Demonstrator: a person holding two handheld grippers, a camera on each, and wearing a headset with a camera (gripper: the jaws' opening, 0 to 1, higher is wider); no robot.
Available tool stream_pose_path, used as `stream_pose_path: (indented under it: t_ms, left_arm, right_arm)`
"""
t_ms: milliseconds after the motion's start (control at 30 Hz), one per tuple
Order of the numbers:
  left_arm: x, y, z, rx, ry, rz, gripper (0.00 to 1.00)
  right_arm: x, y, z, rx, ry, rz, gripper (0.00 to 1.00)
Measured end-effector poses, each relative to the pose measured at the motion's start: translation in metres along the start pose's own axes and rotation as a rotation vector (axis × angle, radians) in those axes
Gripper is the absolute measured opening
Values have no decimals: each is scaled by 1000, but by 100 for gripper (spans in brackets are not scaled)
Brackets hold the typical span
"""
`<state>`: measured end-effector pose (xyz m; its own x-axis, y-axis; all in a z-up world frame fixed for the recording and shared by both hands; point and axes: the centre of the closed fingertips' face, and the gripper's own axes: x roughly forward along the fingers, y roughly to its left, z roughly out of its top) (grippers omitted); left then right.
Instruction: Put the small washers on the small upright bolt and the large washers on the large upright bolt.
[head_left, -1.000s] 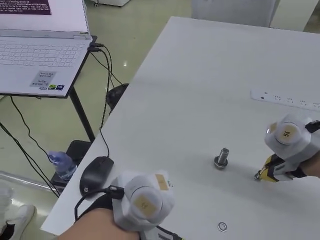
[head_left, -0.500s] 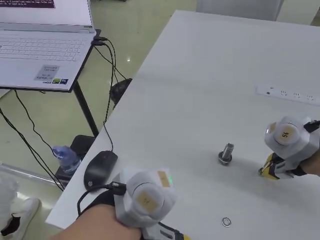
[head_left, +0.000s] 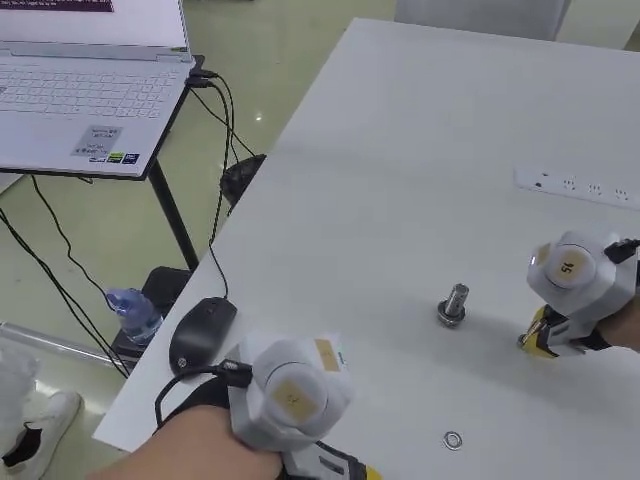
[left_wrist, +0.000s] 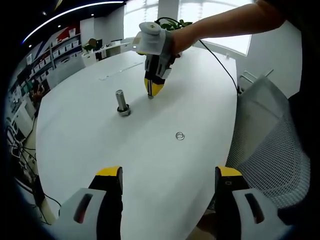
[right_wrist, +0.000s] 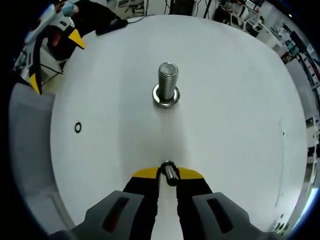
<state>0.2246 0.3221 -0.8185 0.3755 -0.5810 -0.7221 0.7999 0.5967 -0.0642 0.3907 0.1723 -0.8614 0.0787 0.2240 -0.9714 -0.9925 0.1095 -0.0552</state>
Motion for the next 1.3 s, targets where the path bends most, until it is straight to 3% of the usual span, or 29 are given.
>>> stream_pose_path:
  t_ms: [333, 500, 700, 900, 1300]
  left_arm:
    - [-2, 2, 2, -1, -6, 5, 74]
    - [-2, 1, 2, -1, -7, 6, 74]
    - [-2, 0, 2, 3, -5, 7, 74]
    - [-4, 1, 5, 7, -11, 13, 74]
    - [-7, 0, 8, 17, -13, 18, 74]
  right_arm:
    - [0, 0, -1, -2, 0, 6, 14]
    - [1, 0, 0, -7, -1, 10, 19]
    - [-8, -1, 2, -6, -16, 10, 20]
    - [-17, -4, 8, -8, -31, 12, 20]
    - [-28, 8, 27, -68, -59, 9, 21]
